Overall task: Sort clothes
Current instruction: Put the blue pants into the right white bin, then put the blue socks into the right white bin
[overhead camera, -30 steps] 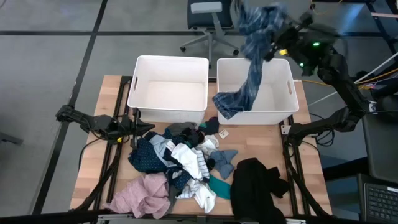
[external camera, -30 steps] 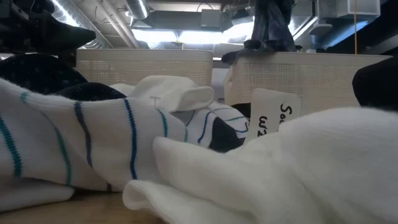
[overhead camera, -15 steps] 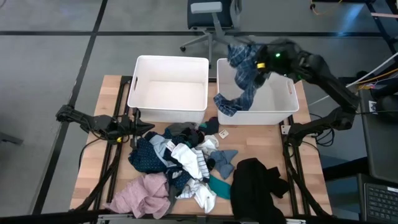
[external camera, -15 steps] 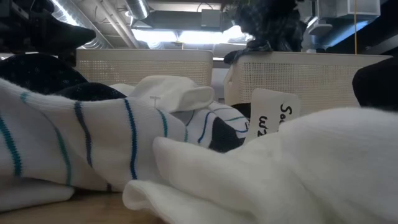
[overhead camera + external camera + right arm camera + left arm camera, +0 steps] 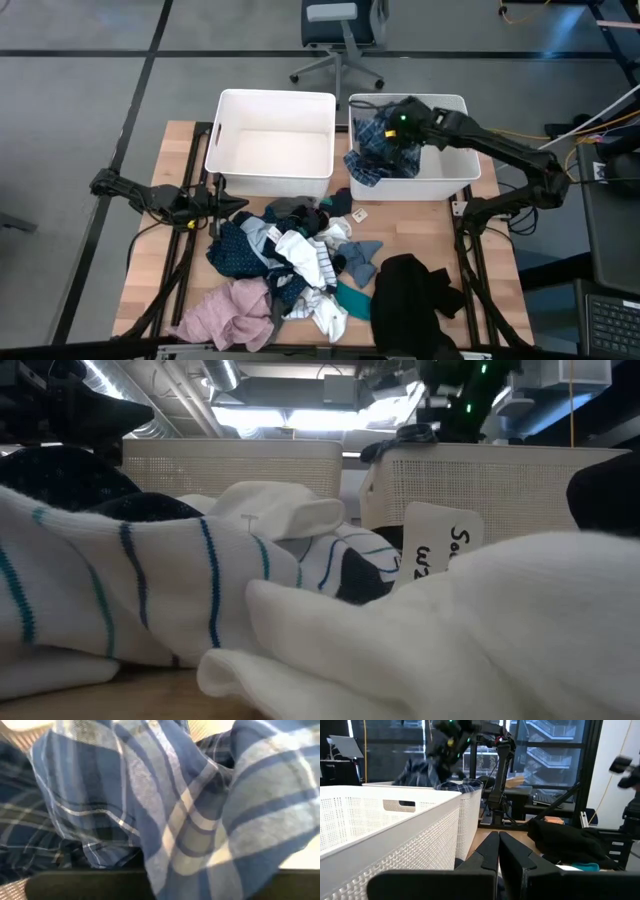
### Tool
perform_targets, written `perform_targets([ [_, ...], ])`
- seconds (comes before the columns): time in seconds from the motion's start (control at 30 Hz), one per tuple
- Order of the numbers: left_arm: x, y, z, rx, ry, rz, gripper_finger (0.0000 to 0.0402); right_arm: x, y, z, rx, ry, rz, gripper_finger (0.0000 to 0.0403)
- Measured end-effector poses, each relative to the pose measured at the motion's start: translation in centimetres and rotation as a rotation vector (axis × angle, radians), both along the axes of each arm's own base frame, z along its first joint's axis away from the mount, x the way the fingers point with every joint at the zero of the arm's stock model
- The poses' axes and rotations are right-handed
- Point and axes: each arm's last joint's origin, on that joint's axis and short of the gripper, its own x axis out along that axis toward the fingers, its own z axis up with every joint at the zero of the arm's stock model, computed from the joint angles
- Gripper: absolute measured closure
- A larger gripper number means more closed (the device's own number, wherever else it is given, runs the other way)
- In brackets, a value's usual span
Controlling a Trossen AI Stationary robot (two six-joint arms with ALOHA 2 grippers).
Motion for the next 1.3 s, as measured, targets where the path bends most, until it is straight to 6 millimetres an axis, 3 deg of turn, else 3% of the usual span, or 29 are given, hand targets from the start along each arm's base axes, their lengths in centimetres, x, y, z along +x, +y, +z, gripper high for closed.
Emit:
perform_targets([
  [0.27,0.0,0.0,0.0,-0.006,0.003,-0.001,0.0400,0.0,-0.8,-5.2,0.095,0.105,-0.050,0.0346],
  [0.57,0.0,0.0,0.2,0.021,-0.022,0.005,0.0400,0.3,-0.9,-5.6,0.115,0.143,-0.043,0.0231],
  [0.7,-0.1,0.0,0.4,0.068,-0.033,0.014,0.0400,0.0,-0.8,-2.5,0.097,0.187,-0.035,0.0181],
  [0.8,-0.1,0.0,0.4,0.102,-0.025,0.025,0.0400,0.0,-0.8,1.4,0.049,0.158,-0.030,0.0157],
  [1.03,0.0,0.0,0.1,0.114,0.012,0.024,0.0400,0.3,-1.0,10.2,-0.149,-0.156,0.004,0.0142],
  [1.3,0.0,0.0,0.2,0.289,0.021,0.051,0.0400,2.5,-1.9,14.4,-0.377,-0.553,0.161,0.0141],
])
